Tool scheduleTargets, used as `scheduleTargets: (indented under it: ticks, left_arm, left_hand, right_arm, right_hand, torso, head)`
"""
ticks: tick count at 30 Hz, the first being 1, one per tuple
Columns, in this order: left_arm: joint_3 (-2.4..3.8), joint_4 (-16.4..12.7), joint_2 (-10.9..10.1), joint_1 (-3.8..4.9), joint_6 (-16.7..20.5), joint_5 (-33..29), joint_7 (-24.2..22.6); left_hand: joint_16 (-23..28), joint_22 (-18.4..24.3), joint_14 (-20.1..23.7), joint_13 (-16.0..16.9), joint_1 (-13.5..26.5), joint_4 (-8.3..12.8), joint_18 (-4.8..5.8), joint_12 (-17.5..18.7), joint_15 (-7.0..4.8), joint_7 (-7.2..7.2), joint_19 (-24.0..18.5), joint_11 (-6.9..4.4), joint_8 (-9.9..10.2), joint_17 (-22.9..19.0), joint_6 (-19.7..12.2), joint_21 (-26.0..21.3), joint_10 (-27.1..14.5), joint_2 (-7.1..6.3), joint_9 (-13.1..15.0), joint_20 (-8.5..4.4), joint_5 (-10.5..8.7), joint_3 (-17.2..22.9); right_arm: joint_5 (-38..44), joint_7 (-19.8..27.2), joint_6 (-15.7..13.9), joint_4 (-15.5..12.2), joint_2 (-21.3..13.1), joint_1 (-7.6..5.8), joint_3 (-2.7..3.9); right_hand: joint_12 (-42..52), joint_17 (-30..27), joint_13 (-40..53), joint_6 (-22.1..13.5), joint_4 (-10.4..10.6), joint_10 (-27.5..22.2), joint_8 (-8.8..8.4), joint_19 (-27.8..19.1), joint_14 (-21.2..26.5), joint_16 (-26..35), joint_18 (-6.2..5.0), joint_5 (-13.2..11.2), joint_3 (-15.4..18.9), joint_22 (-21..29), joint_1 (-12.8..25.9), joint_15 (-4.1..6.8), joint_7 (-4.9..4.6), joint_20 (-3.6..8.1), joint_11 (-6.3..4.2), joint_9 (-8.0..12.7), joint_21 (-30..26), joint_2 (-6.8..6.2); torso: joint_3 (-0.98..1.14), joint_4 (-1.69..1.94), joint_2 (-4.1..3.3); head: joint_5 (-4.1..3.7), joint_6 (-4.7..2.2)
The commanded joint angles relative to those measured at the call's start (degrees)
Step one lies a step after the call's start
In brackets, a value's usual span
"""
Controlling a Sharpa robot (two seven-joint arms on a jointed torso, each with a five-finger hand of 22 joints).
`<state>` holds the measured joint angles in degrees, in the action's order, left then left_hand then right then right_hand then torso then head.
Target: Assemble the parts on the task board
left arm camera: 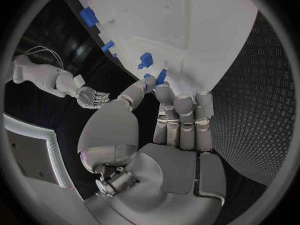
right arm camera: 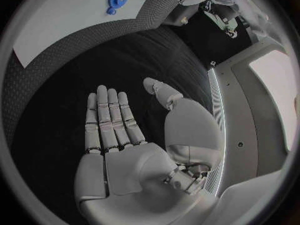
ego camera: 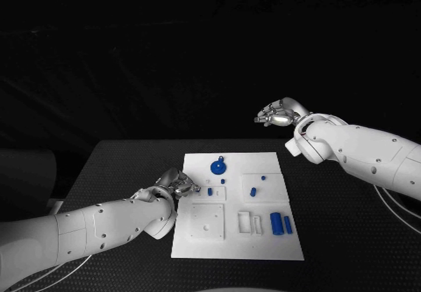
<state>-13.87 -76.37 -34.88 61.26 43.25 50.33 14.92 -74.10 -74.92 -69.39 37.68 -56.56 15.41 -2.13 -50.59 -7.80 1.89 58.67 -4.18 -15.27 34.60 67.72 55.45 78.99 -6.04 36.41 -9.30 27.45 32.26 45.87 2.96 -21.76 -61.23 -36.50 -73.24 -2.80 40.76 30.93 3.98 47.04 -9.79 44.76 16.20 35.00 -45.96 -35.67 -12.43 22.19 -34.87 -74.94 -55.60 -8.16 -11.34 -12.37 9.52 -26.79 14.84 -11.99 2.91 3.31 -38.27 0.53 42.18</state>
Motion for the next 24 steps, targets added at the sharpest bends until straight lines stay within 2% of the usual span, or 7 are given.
scheduleTargets:
  ticks: [1, 14, 24]
  left_arm:
    - [0.02, -0.03, 0.19, -0.1, -2.32, 3.13, 1.81]
    - [0.02, 0.08, 0.45, -0.1, -4.44, 4.52, 3.05]
    - [0.02, 0.37, 0.76, -0.1, -4.83, 4.55, 3.22]
  left_hand:
    - [-0.29, -1.13, -2.03, 0.1, -0.87, -0.41, -0.57, -0.43, -3.0, -2.36, 0.37, -2.5, -4.65, 0.07, 2.98, 0.36, 2.05, -0.02, 9.49, -6.11, -0.06, 0.09]
    - [-0.55, -1.15, -2.04, 0.33, -1.12, -0.66, -0.59, -0.84, -3.02, -2.37, 0.34, -2.49, -4.67, 0.23, 3.28, 0.52, 2.13, -0.74, 9.51, -6.16, -1.09, 0.03]
    - [-0.7, -1.16, -1.99, 0.45, -1.06, -0.96, -0.58, -1.07, -3.03, -2.37, 0.33, -2.48, -4.67, 0.32, 3.39, 0.65, 2.11, -1.09, 9.53, -6.17, -1.68, -0.11]
  right_arm:
    - [0.06, 0.38, 0.33, -0.06, 0.03, -0.02, 0.02]
    - [0.06, 0.39, 0.33, -0.06, 0.08, -0.02, 0.02]
    - [0.06, 0.39, 0.32, -0.08, 0.12, -0.02, 0.02]
  right_hand:
    - [-0.28, -0.08, -0.05, -0.25, 0.3, 0.31, 0.21, 0.0, 0.27, 0.32, 0.19, 0.24, -0.11, -0.44, 0.43, -0.14, -0.07, -0.31, -0.1, 0.08, -0.22, 0.12]
    - [-0.31, -0.09, -0.05, -0.25, 0.3, 0.33, 0.21, 0.02, 0.27, 0.32, 0.19, 0.26, -0.11, -0.49, 0.42, -0.15, -0.07, -0.32, -0.1, 0.1, -0.28, 0.1]
    - [-0.33, -0.1, -0.05, -0.25, 0.31, 0.34, 0.21, 0.04, 0.27, 0.32, 0.18, 0.27, -0.11, -0.52, 0.41, -0.15, -0.07, -0.32, -0.1, 0.1, -0.31, 0.1]
  torso:
    - [0.03, -0.05, -0.01]
    - [0.05, -0.05, -0.01]
    - [0.06, -0.06, -0.03]
  head:
    - [0.07, -0.07]
    - [-0.02, 0.11]
    - [-0.13, -0.07]
